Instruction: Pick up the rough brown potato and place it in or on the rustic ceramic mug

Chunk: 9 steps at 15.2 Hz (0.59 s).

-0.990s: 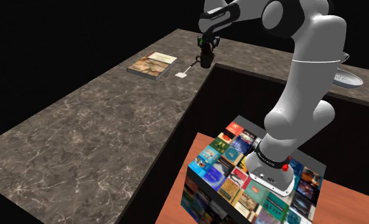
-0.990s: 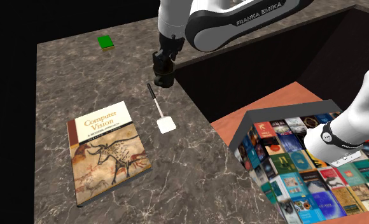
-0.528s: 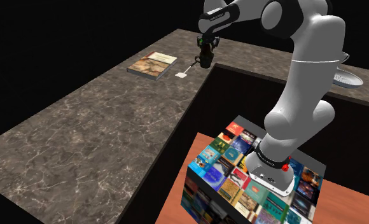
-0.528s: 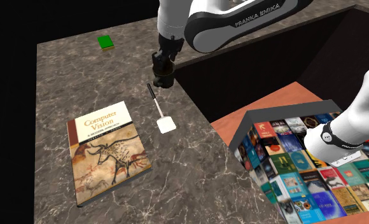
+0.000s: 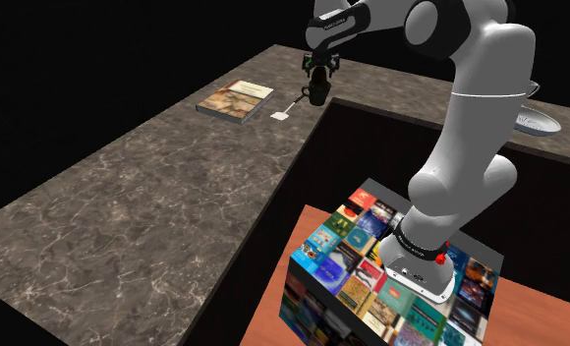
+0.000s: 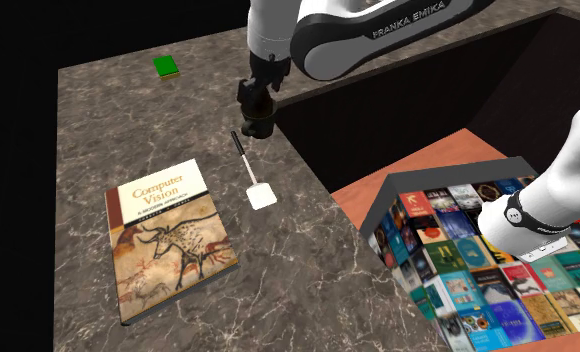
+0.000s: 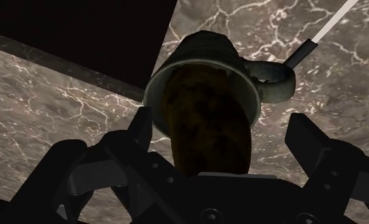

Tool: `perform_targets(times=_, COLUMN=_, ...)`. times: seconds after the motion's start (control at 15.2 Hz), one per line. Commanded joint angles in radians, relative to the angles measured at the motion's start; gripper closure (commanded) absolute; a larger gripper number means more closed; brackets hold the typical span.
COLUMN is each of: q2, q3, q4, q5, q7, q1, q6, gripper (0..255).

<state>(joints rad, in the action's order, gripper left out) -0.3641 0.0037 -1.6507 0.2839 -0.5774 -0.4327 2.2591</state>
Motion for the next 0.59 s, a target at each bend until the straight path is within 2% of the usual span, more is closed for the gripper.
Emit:
perform_targets(times=0.0, q2=0.045, q3=0.004, q4=-0.006, q5=-0.005, q7=0.003, q1=0.005, q6=-0.04, gripper=0)
perform_targets(times=0.53, q2=0.059, q3=0.006, q4=-0.002, q5=-0.007, q7=0.005, q1=0.007, q6=-0.059, gripper=0)
